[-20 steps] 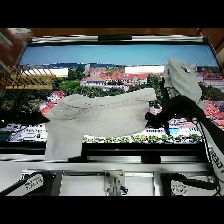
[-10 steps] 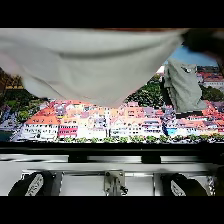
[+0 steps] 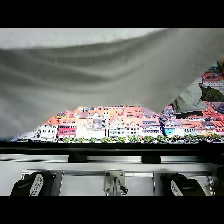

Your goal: Fold the shirts.

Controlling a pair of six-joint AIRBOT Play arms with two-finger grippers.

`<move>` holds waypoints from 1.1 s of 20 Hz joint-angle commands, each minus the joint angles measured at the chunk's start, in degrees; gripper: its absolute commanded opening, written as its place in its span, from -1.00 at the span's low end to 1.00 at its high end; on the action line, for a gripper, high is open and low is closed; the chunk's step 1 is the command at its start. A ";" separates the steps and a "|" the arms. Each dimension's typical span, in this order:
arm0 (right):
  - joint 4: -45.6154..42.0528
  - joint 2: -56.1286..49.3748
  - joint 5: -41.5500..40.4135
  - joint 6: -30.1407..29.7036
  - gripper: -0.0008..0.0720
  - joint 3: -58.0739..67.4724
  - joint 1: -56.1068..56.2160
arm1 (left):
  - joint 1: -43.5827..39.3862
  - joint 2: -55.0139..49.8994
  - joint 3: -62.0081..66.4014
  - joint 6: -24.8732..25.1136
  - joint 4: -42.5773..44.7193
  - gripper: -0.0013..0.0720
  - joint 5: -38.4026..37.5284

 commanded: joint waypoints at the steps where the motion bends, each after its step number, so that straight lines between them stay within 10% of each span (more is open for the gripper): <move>1: -7.93 0.35 -4.35 5.20 -0.74 0.28 0.02 | 0.04 0.07 0.17 -2.32 6.49 -0.88 -1.66; 10: -19.69 -23.12 -33.22 13.90 -0.74 -2.80 0.04 | 0.02 -16.79 -19.71 -2.21 6.93 -0.88 -24.61; 22: -14.16 -54.51 13.38 14.86 -0.74 -4.72 0.04 | -13.86 -58.12 -14.10 6.58 6.88 -0.87 5.62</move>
